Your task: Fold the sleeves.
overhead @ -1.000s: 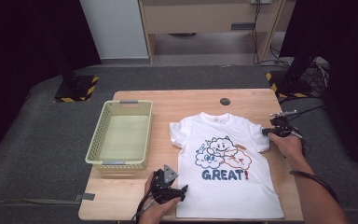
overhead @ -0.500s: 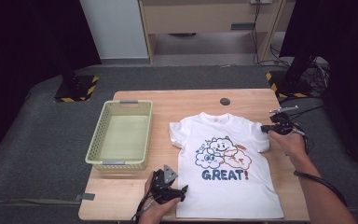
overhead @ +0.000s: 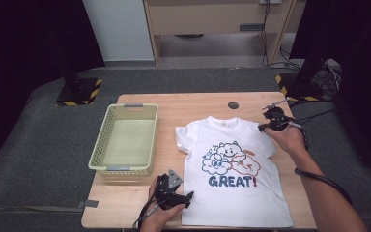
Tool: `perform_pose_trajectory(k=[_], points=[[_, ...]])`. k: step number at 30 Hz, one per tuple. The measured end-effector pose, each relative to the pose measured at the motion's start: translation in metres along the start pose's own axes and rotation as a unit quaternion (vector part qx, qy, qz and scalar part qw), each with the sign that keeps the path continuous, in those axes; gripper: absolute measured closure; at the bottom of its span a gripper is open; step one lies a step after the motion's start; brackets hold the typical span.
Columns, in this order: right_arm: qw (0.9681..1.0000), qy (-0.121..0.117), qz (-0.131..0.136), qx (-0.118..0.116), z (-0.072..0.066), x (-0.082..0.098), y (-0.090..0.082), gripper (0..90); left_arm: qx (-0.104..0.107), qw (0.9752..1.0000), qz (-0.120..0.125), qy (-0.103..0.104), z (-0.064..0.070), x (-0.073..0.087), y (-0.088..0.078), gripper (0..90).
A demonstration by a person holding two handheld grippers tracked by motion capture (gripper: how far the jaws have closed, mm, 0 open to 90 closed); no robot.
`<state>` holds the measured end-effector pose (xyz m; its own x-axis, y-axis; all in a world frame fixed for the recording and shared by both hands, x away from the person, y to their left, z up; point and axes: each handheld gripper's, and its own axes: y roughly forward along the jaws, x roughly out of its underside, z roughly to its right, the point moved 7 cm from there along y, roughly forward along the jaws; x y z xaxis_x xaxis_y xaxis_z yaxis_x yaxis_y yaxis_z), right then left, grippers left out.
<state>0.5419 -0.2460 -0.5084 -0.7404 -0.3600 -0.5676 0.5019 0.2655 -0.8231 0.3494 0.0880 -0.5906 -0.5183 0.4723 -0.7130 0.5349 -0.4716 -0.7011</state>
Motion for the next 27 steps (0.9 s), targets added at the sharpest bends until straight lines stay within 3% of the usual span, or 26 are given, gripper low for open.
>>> perform_pose_trajectory(k=[8,13,17,20,27], points=[[0.9995,0.009,-0.031,0.006,-0.016,-0.008,0.02,84.0,0.003,1.0,-0.001,0.003,-0.001,0.0,0.0,8.4],[0.9998,0.017,0.006,-0.005,-0.02,-0.009,0.021,59.1,0.004,1.0,-0.004,0.004,-0.002,0.0,0.0,8.4],[0.9997,0.01,0.02,-0.012,-0.02,-0.002,0.015,48.9,0.004,1.0,-0.003,0.002,-0.001,0.0,0.0,8.4],[0.999,0.021,0.03,-0.027,-0.021,0.007,0.011,43.8,0.004,1.0,-0.007,0.004,-0.001,-0.001,0.0,8.4],[0.9979,0.002,0.041,-0.049,-0.034,0.037,0.011,28.7,0.005,0.9999,-0.014,0.004,-0.002,-0.001,0.0,8.3]])
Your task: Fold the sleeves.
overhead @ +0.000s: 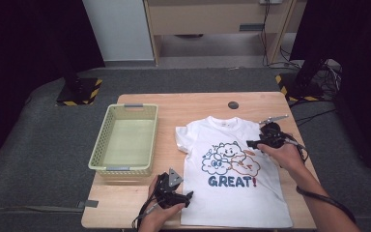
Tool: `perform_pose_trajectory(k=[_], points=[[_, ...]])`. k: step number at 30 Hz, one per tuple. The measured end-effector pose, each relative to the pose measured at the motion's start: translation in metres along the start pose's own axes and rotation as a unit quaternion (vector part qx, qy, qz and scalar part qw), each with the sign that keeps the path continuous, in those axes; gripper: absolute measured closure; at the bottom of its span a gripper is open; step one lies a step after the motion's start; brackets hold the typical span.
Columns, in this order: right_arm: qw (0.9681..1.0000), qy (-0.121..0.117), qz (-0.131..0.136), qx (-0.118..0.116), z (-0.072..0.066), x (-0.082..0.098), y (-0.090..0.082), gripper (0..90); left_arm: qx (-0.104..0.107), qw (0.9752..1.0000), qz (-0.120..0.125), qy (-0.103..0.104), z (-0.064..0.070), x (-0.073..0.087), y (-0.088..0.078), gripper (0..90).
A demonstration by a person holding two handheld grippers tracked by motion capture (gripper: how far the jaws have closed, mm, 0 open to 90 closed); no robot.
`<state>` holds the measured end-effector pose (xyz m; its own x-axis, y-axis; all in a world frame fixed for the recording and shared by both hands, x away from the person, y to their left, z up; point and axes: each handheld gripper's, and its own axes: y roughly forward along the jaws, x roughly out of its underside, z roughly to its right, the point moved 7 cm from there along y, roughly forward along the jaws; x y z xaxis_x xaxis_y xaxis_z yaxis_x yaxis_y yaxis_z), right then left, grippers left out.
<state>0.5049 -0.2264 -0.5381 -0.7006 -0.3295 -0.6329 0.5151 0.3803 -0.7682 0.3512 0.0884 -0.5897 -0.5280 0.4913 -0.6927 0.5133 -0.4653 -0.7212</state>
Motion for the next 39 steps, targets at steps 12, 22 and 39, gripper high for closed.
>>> perform_pose_trajectory(k=[12,22,39], points=[[0.9987,-0.047,0.02,-0.006,-0.031,0.061,0.02,6.1,0.019,0.9996,0.019,-0.001,0.003,-0.012,0.0,8.0],[0.9961,-0.066,0.059,0.001,-0.032,0.067,0.024,1.7,0.007,0.9997,0.016,0.015,0.004,-0.035,0.011,9.7],[0.9962,-0.064,0.059,0.006,-0.027,0.067,0.025,1.1,-0.037,0.9989,0.03,-0.002,-0.024,-0.116,0.032,13.2]])
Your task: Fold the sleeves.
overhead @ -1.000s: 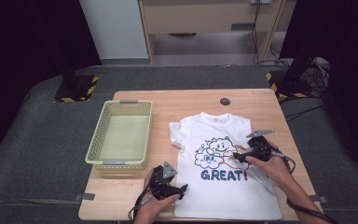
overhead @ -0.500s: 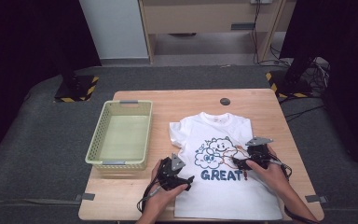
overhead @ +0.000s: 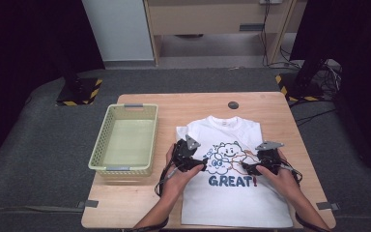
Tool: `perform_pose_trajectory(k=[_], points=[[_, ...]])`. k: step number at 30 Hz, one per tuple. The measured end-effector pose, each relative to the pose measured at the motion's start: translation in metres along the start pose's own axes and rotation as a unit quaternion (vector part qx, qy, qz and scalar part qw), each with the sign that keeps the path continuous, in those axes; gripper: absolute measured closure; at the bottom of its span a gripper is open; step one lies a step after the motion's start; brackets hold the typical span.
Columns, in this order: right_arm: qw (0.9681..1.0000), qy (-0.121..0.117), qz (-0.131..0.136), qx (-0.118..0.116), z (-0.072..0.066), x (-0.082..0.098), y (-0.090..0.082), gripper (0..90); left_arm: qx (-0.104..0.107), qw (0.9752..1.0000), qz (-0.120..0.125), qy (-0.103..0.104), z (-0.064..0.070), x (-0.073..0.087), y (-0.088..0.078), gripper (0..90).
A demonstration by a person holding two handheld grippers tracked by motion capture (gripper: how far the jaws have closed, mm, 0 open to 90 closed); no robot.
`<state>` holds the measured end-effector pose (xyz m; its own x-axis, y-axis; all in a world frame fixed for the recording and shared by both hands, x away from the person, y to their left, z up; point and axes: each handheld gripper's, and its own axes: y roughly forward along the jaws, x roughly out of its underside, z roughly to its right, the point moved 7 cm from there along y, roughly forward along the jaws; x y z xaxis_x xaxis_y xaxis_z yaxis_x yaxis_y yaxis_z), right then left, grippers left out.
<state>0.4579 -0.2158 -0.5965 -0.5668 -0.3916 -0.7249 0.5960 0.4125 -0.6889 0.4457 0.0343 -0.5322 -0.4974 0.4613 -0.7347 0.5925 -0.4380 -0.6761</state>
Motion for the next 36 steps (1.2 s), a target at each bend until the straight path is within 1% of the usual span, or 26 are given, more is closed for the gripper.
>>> perform_pose_trajectory(k=[2,4,6,7,9,15,17,19,21,23,26,31,33,35,36], points=[[1.0,0.0,0.0,0.0,0.0,0.0,0.0,1.1,-0.004,1.0,0.002,-0.005,-0.005,-0.008,0.004,13.5],[1.0,0.001,-0.001,0.0,0.001,0.001,-0.001,1.1,-0.007,0.9999,0.0,-0.012,-0.009,-0.013,0.008,13.7],[1.0,0.001,-0.001,0.0,0.001,0.001,-0.001,1.1,-0.005,0.9996,0.005,-0.029,-0.013,-0.016,0.011,14.0],[1.0,0.001,-0.001,0.0,0.001,0.001,-0.001,1.1,-0.005,0.9994,0.006,-0.033,-0.015,-0.017,0.012,14.4],[1.0,0.0,0.0,0.0,0.001,0.001,-0.001,1.1,-0.013,0.9994,0.004,-0.033,-0.019,-0.018,0.015,15.0],[1.0,-0.001,0.0,-0.001,0.002,0.001,-0.001,1.0,-0.037,0.998,0.013,-0.05,-0.034,-0.023,0.022,18.7],[1.0,0.0,0.0,-0.001,0.002,0.001,-0.001,1.1,-0.049,0.9975,0.014,-0.048,-0.04,-0.025,0.024,20.1],[1.0,-0.001,-0.001,-0.001,0.003,0.001,-0.001,1.1,-0.062,0.9967,0.015,-0.051,-0.046,-0.028,0.025,21.7],[1.0,-0.002,0.0,-0.001,0.004,0.002,-0.001,1.1,-0.079,0.9953,0.016,-0.054,-0.052,-0.029,0.027,23.8],[1.0,0.0,-0.001,0.0,0.005,0.002,-0.002,1.1,-0.089,0.994,0.02,-0.06,-0.057,-0.031,0.028,27.3],[1.0,-0.001,0.0,-0.001,0.006,0.002,-0.002,1.1,-0.107,0.9917,0.026,-0.068,-0.065,-0.032,0.03,29.4],[1.0,-0.002,0.0,-0.002,0.007,0.003,-0.003,1.1,-0.124,0.9888,0.021,-0.08,-0.077,-0.03,0.042,33.0],[1.0,-0.004,0.001,-0.003,0.007,0.003,-0.003,1.1,-0.124,0.9882,0.017,-0.088,-0.08,-0.027,0.047,33.7],[1.0,-0.004,0.0,-0.003,0.008,0.003,-0.003,1.1,-0.127,0.987,0.012,-0.098,-0.083,-0.024,0.054,33.8],[1.0,-0.004,0.0,-0.003,0.008,0.003,-0.003,1.1,-0.131,0.9863,0.009,-0.1,-0.085,-0.022,0.058,33.8]])
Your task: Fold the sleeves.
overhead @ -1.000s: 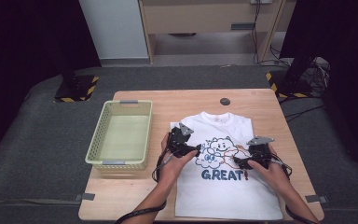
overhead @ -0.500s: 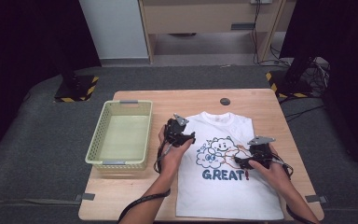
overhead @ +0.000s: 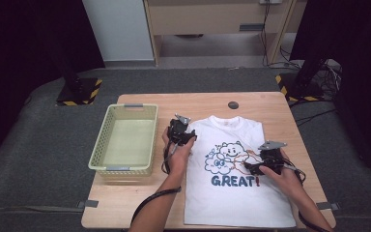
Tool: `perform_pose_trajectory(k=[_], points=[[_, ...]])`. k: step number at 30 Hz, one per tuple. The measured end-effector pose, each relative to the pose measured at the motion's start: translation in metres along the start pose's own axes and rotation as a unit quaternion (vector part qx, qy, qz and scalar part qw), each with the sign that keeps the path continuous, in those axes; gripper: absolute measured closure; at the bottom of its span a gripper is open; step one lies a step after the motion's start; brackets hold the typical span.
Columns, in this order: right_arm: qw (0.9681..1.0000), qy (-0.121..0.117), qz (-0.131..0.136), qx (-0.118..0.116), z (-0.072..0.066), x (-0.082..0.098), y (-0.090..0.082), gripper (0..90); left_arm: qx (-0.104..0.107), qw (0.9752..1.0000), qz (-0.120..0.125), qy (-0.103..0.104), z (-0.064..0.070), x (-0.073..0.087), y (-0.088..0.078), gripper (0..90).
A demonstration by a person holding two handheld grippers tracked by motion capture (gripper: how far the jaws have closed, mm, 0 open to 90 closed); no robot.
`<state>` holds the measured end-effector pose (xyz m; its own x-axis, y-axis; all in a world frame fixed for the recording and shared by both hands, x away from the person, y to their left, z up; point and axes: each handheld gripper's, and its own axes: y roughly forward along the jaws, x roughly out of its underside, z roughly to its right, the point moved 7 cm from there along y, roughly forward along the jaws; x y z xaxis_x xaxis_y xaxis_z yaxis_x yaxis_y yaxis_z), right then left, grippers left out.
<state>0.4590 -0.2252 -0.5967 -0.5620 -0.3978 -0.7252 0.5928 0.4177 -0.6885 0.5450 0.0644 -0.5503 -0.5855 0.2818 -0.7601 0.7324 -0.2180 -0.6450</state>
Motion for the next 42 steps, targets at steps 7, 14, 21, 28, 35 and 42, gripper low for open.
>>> perform_pose_trajectory(k=[7,14,21,28,35,42], points=[[1.0,0.001,0.0,0.0,0.0,0.0,0.0,1.1,-0.015,0.9998,-0.012,-0.008,-0.008,0.005,0.017,28.5],[1.0,0.0,0.0,-0.001,0.001,0.0,-0.001,1.1,-0.022,0.999,-0.035,-0.018,-0.013,0.015,0.028,20.7],[1.0,0.0,0.0,-0.001,0.001,0.001,-0.001,1.1,-0.013,0.9985,-0.038,-0.037,-0.017,0.02,0.032,19.1],[1.0,0.0,0.0,-0.001,0.001,0.001,-0.001,1.1,0.013,0.9989,-0.028,-0.037,-0.013,0.019,0.031,35.6],[1.0,0.0,0.0,-0.001,0.001,0.001,-0.001,1.1,0.026,0.999,-0.027,-0.025,-0.009,0.015,0.029,68.9],[1.0,0.0,0.0,-0.001,0.001,0.0,-0.001,1.1,0.034,0.9993,-0.01,-0.016,-0.006,-0.003,0.016,83.2]])
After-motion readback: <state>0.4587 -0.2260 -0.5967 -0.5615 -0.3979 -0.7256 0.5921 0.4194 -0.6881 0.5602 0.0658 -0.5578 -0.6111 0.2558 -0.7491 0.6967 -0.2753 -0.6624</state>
